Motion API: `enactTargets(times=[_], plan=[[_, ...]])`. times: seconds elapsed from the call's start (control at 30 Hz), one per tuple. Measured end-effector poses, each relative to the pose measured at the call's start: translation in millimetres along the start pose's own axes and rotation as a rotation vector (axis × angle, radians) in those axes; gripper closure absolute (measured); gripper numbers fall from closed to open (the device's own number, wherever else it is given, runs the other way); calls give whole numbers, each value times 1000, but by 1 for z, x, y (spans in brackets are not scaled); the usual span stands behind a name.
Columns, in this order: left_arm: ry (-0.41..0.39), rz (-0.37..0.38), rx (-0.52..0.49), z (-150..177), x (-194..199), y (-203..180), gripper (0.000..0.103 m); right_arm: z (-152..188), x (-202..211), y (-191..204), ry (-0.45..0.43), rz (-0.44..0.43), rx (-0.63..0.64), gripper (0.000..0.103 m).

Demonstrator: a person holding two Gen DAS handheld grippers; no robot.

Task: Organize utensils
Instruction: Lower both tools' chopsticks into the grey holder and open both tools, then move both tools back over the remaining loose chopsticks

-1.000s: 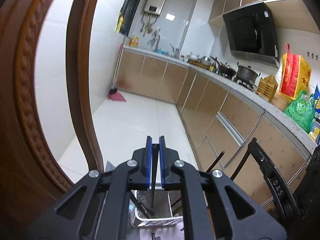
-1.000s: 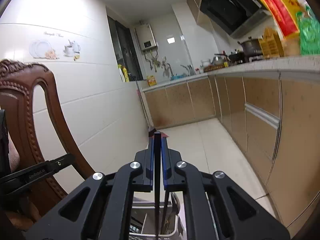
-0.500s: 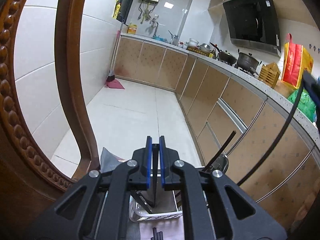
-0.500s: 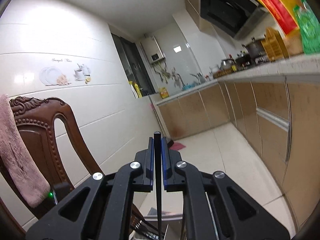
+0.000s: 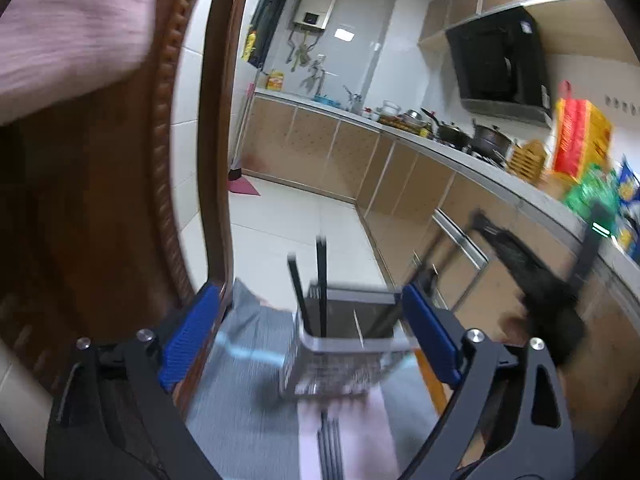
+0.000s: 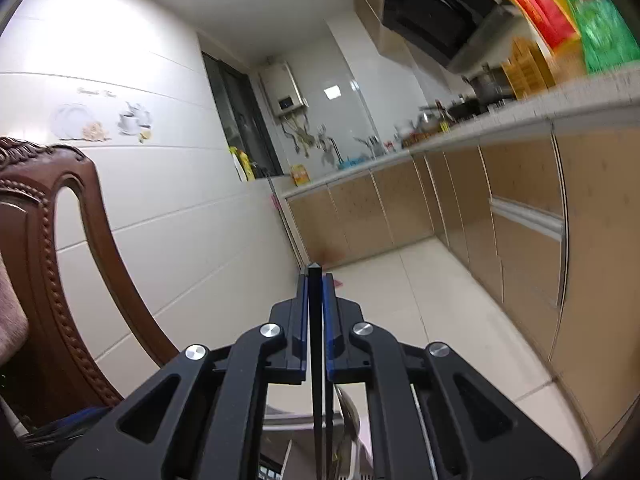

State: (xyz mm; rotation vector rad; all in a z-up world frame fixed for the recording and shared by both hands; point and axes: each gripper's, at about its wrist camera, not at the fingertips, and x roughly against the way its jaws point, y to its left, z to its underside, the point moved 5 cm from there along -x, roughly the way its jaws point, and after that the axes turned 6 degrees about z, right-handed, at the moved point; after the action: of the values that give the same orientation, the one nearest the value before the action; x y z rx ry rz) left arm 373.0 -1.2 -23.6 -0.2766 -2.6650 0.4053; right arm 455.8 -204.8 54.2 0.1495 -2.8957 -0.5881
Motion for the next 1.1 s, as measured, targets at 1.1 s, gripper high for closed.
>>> enactTargets(times=[1.1], plan=[[122,81,31,125,64,16,8,280,141,7,649,195,341,56]])
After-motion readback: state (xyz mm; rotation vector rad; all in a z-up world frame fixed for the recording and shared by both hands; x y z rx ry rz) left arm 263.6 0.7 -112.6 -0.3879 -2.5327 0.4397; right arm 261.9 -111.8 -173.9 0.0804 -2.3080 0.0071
